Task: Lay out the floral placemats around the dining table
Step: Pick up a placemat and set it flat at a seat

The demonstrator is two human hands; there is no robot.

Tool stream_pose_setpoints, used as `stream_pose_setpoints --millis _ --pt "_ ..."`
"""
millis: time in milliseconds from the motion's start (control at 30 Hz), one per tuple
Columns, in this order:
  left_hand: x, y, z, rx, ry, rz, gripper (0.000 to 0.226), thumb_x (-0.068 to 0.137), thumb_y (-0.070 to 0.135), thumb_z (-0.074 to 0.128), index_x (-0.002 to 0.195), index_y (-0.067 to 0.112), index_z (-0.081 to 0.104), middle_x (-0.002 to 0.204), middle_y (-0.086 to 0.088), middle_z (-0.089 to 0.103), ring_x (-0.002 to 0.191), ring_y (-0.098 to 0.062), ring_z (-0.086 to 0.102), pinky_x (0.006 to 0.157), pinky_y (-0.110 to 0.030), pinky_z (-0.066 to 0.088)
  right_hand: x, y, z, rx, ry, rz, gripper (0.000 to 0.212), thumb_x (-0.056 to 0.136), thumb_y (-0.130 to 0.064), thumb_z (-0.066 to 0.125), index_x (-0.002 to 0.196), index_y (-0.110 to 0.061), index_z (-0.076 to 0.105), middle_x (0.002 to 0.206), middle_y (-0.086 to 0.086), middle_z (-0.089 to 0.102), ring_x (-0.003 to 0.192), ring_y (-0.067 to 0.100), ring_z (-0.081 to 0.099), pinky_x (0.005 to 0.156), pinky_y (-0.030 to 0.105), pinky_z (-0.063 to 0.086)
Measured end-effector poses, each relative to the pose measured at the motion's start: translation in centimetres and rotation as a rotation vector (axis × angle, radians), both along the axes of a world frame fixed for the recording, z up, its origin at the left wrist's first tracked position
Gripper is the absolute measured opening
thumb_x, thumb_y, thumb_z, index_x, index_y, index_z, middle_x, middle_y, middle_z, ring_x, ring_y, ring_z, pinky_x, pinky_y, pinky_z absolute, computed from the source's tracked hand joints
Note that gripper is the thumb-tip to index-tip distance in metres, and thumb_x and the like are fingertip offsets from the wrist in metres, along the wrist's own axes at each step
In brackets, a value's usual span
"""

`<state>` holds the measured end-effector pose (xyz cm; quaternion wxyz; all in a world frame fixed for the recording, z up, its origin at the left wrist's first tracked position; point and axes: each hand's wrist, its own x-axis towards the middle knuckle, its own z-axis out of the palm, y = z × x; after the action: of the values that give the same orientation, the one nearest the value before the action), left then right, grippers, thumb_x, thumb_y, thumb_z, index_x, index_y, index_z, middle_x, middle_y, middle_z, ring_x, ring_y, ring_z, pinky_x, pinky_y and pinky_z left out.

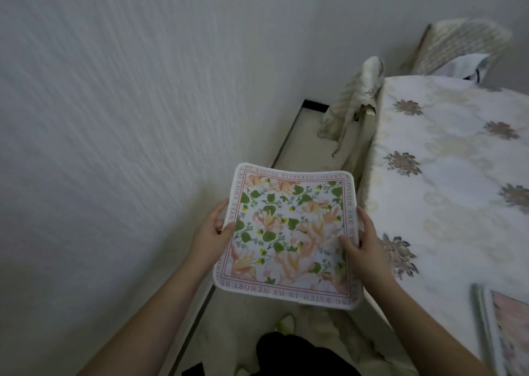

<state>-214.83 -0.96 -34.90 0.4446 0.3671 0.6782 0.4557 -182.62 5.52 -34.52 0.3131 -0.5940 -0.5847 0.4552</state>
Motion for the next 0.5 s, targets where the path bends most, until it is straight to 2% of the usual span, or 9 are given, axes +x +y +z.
stream_pose_setpoints --millis 33,67,167,300,500 --pt "0.3 1.4 -0.1 0.001 -0.001 -0.024 0.059 0.094 0.022 0.066 0.142 0.045 0.041 0.096 0.001 0.077 0.078 -0.023 0.076 0.065 -0.045 0.063 0.5 0.7 -0.4 -0.012 0.004 -0.026 0.069 0.096 -0.019 0.059 0.148 -0.046 0.022 0.128 -0.008 0.062 0.102 0.014 0.068 0.079 0.044 0.06" --pt "0.7 2.9 -0.3 0.0 -0.001 -0.049 0.058 0.094 0.023 0.066 0.142 0.044 0.041 0.097 0.001 0.077 0.078 -0.023 0.076 0.064 -0.045 0.063 1.1 1.5 -0.9 -0.025 0.009 -0.053 0.069 0.097 -0.019 0.059 0.149 -0.045 0.022 0.127 -0.006 0.063 0.1 0.014 0.069 0.076 0.042 0.061" --pt "2.1 7.3 -0.5 -0.019 0.012 -0.124 0.059 0.094 0.023 0.067 0.142 0.044 0.042 0.095 0.0 0.078 0.079 -0.024 0.076 0.066 -0.047 0.062 2.6 3.7 -2.0 -0.059 0.049 -0.125 0.067 0.097 -0.02 0.058 0.149 -0.044 0.022 0.117 -0.009 0.067 0.089 0.004 0.071 0.061 0.02 0.058" --pt "4.2 13.5 -0.1 -0.047 0.037 -0.234 0.059 0.094 0.023 0.066 0.143 0.044 0.04 0.093 0.001 0.078 0.078 -0.024 0.076 0.063 -0.042 0.063 4.6 6.7 -2.9 -0.09 0.101 -0.226 0.069 0.098 -0.02 0.057 0.151 -0.042 0.018 0.109 -0.012 0.067 0.084 -0.002 0.071 0.058 0.018 0.056" --pt "7.0 20.8 0.0 -0.067 0.106 -0.346 0.06 0.094 0.024 0.067 0.145 0.038 0.04 0.092 0.004 0.078 0.076 -0.022 0.076 0.056 -0.035 0.061 7.2 9.6 -3.1 -0.124 0.161 -0.334 0.07 0.098 -0.021 0.057 0.151 -0.042 0.017 0.109 -0.015 0.067 0.083 -0.006 0.069 0.054 0.012 0.053"
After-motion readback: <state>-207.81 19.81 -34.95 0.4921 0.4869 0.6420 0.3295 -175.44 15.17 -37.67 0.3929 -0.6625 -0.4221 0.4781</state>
